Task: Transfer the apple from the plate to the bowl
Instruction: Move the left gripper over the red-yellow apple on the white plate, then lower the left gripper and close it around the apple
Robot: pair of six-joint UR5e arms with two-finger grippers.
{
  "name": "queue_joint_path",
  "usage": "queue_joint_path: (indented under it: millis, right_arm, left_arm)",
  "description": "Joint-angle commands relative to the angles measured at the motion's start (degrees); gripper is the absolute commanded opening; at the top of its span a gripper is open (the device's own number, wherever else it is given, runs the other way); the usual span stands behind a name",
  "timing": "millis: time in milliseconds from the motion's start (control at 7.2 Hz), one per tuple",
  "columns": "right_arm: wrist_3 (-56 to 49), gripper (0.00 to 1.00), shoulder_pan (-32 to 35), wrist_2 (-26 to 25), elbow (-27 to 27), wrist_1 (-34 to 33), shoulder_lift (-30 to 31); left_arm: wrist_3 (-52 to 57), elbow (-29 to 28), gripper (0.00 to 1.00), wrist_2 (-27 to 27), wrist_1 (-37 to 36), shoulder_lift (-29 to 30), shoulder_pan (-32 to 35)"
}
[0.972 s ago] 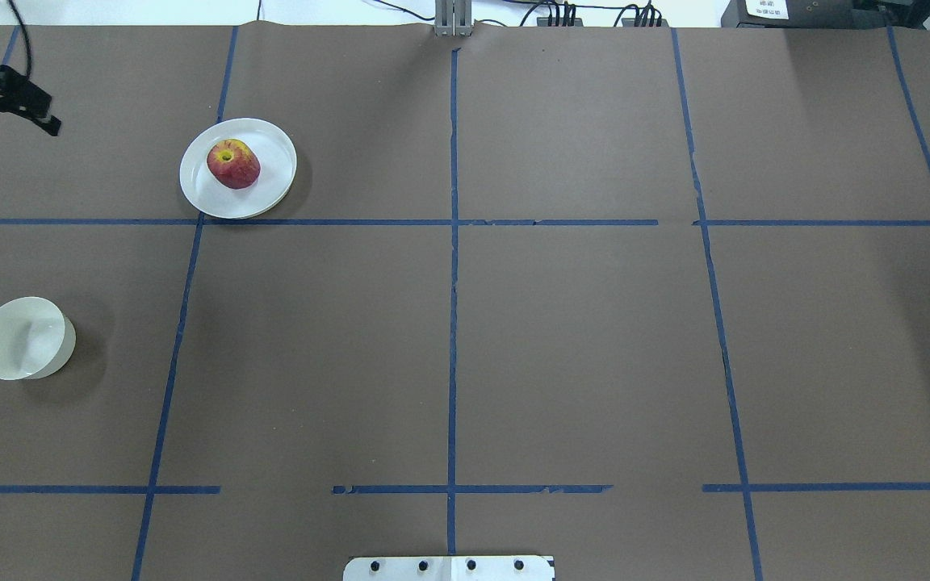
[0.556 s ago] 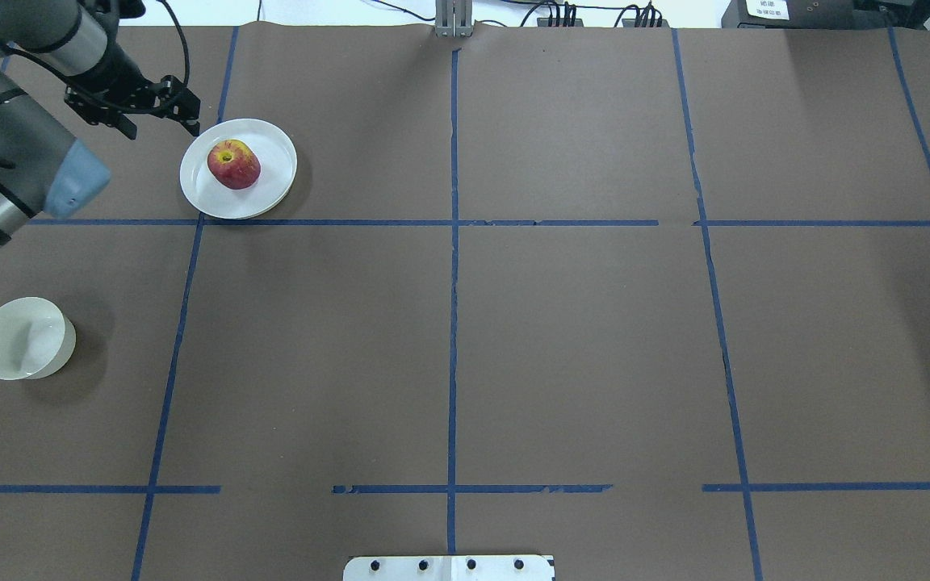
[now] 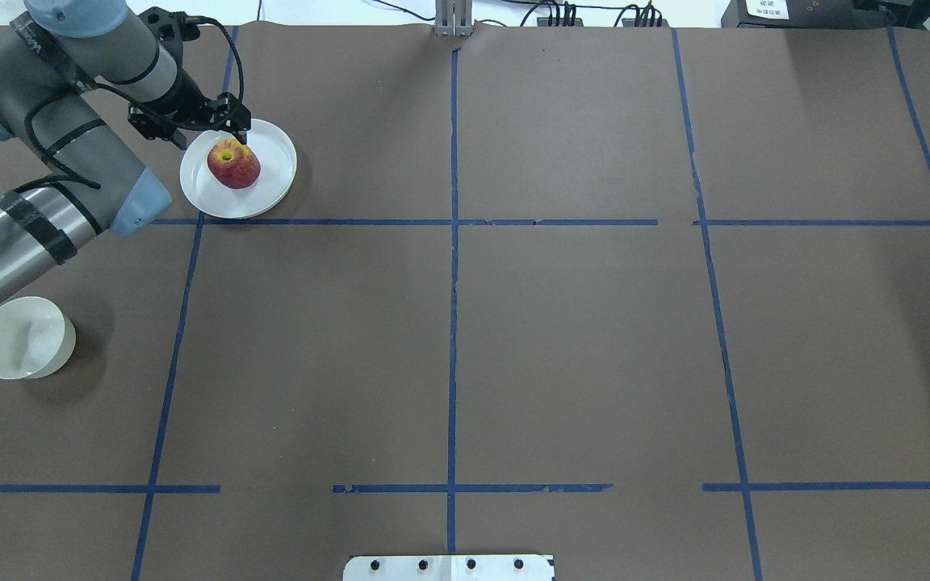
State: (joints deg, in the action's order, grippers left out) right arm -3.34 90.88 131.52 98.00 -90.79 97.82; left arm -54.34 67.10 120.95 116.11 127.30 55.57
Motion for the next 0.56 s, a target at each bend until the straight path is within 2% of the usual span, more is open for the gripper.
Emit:
queue_joint_path:
  millis: [0,417]
  right_arm:
    - [0.0,1.0,0.0,0.0,0.0,0.0,0.0]
    - [0.0,1.0,0.0,0.0,0.0,0.0,0.0]
  left_arm:
    - [-1.6,-1.3,1.0,-0.2,1.9,0.2,-1.6]
    - [-2.1,-1.8,0.99,-0.7,2.0,0.1,-2.7]
